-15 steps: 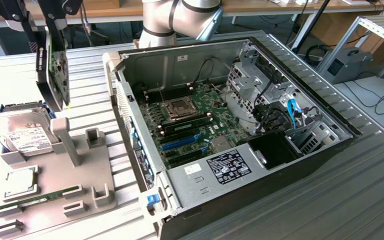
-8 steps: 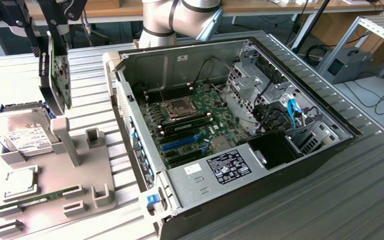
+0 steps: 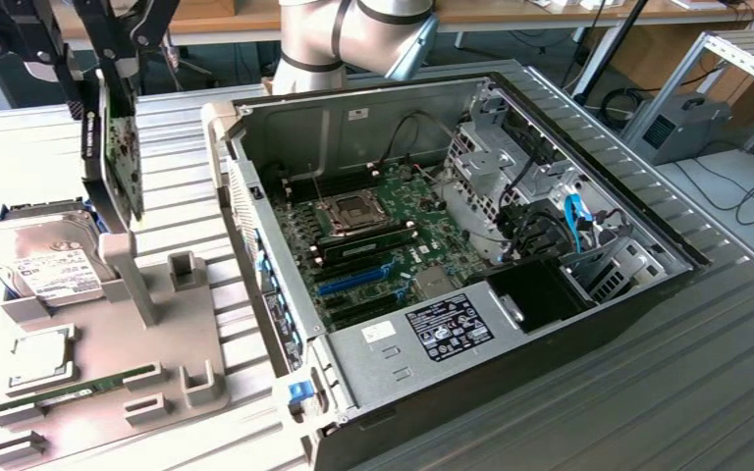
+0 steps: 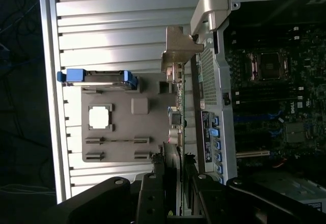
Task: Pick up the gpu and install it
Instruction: 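Pick up the gpu and move the gpu toward the slot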
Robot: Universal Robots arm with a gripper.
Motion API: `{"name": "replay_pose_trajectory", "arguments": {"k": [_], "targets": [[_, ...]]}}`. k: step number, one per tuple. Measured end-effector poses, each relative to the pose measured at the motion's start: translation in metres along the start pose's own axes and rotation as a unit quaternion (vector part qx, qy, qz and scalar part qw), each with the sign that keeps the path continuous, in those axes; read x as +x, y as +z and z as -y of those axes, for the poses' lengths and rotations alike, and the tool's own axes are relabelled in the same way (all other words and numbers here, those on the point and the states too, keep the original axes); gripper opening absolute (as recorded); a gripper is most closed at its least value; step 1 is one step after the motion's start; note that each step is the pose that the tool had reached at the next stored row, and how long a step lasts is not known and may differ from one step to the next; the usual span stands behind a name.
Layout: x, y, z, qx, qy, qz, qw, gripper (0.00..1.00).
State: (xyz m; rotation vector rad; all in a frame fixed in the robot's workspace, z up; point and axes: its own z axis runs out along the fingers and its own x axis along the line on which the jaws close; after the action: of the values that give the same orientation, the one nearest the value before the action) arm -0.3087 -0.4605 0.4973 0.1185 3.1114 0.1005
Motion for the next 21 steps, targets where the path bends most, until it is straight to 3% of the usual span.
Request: {"name": "replay_pose_trajectory", "arguments": {"k": [21], "targets": [[-0.009, 0.0146, 0.0002, 0.0000, 0.000, 0.0000, 1.0000, 0.26]]}}
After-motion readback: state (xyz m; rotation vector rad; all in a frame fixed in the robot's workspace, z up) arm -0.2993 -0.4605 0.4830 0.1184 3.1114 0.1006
